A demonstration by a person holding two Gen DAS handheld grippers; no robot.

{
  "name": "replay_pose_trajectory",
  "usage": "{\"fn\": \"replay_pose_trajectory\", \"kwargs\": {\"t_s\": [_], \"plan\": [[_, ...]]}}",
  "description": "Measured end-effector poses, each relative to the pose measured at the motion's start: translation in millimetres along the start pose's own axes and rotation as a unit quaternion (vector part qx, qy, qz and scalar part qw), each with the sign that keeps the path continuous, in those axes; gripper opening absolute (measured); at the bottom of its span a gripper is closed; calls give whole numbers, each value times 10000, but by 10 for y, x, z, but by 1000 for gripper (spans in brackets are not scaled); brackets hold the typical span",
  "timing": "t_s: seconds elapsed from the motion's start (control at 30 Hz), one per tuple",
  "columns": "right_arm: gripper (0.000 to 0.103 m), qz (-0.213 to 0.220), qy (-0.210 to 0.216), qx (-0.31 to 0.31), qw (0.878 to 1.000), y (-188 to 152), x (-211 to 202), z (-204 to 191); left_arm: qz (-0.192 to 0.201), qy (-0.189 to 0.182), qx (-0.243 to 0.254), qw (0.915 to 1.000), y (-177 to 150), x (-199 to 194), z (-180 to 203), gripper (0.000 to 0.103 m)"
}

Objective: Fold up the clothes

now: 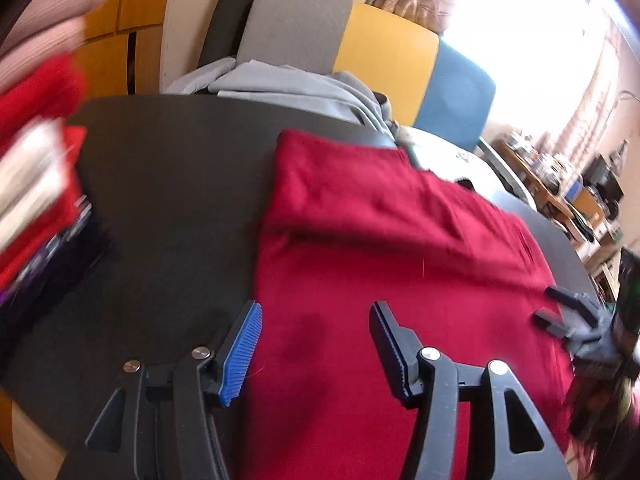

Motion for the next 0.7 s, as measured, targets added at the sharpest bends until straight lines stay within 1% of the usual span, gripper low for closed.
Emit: {"fn": "replay_pose_trajectory", "kwargs": {"t_s": [0.03, 0.1, 0.17, 0.2, 0.23, 0.3, 0.37, 0.4, 0.43, 0.53, 0.57, 0.63, 0.67, 0.7], "plan": [[103, 111, 123, 60, 9998, -80, -158, 34, -31, -52, 25, 10000, -113, -109, -61, 58], [103, 38, 363, 542, 9979, -389, -436, 270, -188, -231, 22, 9996, -348, -269, -208, 58], [103, -52, 602, 1044, 9927, -703, -713, 517, -360, -390, -19, 9986, -527, -339, -302, 59], [103, -98, 721, 1293, 9889, -858, -853, 640, -445, -469, -39, 9979, -617, -374, -348, 59], [103, -239, 773, 1606, 9837, -1038, -931, 773, -498, -531, -66, 9973, -701, -410, -366, 59], [103, -553, 1010, 2093, 9710, -1382, -1044, 905, -589, -684, -118, 9958, -854, -477, -370, 60], [103, -643, 1220, 2246, 9646, -1611, -1174, 902, -667, -866, -169, 9939, -993, -540, -342, 61], [103, -760, 1414, 2343, 9588, -1762, -1227, 861, -751, -943, -192, 9925, -1071, -541, -329, 62], [103, -852, 1516, 2409, 9548, -1869, -1247, 825, -836, -1020, -214, 9910, -1150, -542, -317, 62], [103, -1123, 1582, 2519, 9481, -2105, -1141, 734, -1145, -1113, -96, 9871, -1355, -486, -254, 65], [100, -1167, 1631, 2482, 9477, -2107, -1089, 684, -1232, -1113, -13, 9861, -1406, -470, -227, 65], [88, -1241, 1735, 2387, 9474, -2093, -984, 582, -1319, -1140, 62, 9847, -1454, -437, -200, 66], [74, -1320, 1745, 2227, 9500, -2082, -939, 513, -1362, -1154, 99, 9839, -1478, -421, -186, 66], [56, -1416, 1738, 2034, 9531, -2085, -884, 437, -1405, -1167, 135, 9831, -1503, -405, -173, 66]]}}
Point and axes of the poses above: each gripper's, at about its wrist camera, not at the fingertips, and x roughly the way its jaws point, z to its right, y to its top, the point moved 9 cm from there along x, roughly the way its jaws point, and after that the axes turned 4 degrees about -y, right-handed, at the moved point
